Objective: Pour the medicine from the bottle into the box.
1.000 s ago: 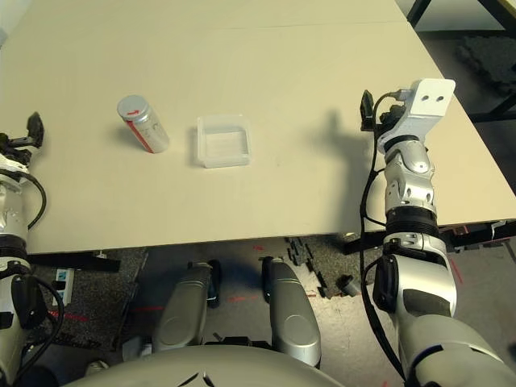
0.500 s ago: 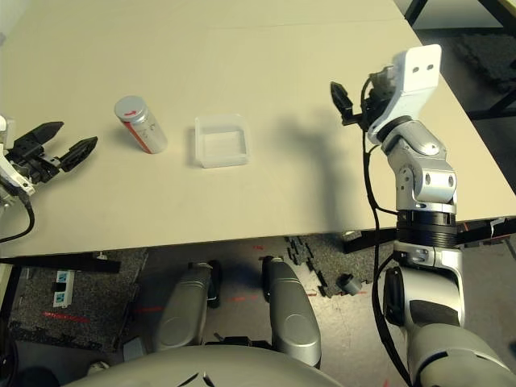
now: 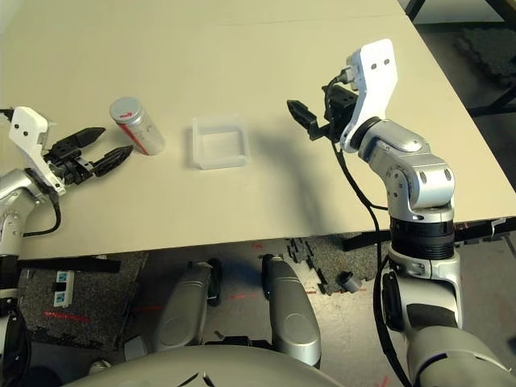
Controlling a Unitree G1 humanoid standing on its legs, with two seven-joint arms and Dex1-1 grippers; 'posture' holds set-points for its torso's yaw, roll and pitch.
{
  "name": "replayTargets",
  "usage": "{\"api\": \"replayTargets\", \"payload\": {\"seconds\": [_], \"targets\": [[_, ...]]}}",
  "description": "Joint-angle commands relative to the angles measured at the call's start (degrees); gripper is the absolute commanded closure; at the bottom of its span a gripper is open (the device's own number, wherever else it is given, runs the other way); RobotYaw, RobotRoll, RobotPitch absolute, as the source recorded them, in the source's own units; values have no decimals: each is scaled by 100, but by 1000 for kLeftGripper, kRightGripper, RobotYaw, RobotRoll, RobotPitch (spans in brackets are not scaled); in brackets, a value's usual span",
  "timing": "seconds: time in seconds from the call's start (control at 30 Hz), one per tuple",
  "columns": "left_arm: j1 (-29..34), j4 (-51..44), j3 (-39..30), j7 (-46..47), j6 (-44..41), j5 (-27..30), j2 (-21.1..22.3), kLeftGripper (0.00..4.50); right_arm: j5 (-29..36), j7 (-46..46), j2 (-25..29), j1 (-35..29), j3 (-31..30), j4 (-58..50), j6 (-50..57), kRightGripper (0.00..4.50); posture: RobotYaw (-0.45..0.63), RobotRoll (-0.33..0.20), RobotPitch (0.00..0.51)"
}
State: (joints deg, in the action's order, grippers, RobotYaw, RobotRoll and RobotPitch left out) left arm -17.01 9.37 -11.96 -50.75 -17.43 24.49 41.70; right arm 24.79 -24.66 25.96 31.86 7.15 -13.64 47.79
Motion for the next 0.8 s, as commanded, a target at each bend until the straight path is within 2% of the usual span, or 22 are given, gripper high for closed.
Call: {"api": "replayTargets", "payload": {"seconds": [0.03, 0.8], "targets": [[-4, -48, 79, -115, -18, -91, 67, 77, 83, 18, -40, -121, -50, -201, 99, 0, 51, 0, 248], [-852, 986, 377, 31, 646, -534, -683, 77, 29, 23, -94, -19, -115, -400, 6, 0, -17, 0, 241]]}}
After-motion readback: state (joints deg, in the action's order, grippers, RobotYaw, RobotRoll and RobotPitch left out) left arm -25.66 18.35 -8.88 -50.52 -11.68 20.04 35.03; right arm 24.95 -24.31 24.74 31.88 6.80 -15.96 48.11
